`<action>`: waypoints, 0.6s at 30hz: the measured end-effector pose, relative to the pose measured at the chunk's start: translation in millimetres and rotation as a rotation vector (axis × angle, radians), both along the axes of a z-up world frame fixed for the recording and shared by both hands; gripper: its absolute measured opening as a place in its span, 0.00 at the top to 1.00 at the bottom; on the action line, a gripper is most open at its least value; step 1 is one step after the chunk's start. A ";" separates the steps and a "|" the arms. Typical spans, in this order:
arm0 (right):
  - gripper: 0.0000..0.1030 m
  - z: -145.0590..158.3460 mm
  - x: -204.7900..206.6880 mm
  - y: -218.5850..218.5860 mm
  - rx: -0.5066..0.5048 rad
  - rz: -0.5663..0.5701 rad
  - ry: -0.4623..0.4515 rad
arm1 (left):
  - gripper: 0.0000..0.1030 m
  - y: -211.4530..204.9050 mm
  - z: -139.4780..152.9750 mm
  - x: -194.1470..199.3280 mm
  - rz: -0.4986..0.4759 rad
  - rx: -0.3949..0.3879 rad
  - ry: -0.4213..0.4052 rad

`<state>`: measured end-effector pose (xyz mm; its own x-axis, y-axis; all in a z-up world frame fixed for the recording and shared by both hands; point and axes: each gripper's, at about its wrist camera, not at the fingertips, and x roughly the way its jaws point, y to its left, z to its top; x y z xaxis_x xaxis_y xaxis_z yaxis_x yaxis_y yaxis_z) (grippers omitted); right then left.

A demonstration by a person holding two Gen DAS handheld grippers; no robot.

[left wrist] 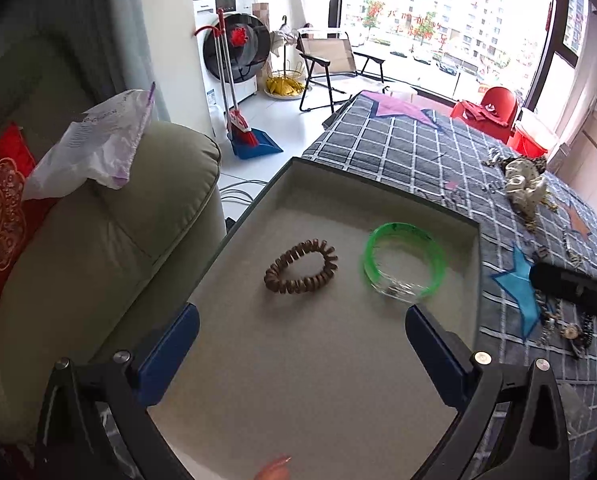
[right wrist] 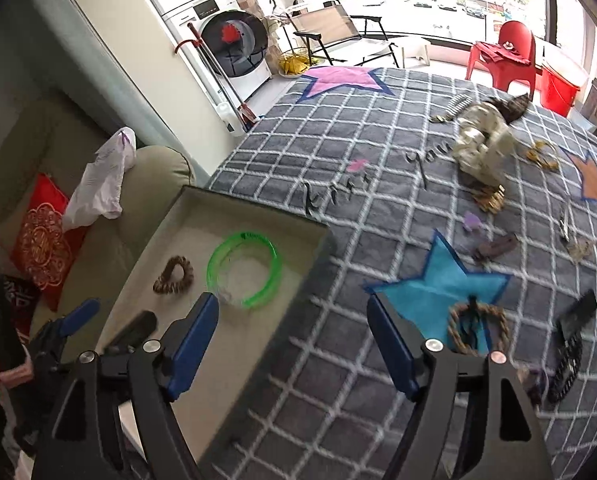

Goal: Organize jewelry
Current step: 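Withdraw both open tools from the tray back over the tablecloth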

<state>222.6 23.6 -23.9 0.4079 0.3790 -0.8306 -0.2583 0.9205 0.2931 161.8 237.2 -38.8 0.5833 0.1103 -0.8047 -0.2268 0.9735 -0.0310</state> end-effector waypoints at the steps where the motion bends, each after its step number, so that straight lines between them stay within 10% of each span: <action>1: 0.23 -0.4 -4.6 -4.0 0.001 -0.001 0.005 | 0.00 -2.6 3.0 -4.9 0.005 0.006 -0.006; 18: 0.17 15.2 -98.5 -112.2 0.094 -0.109 -0.004 | 0.00 -71.1 24.2 -83.0 -0.082 -0.062 -0.043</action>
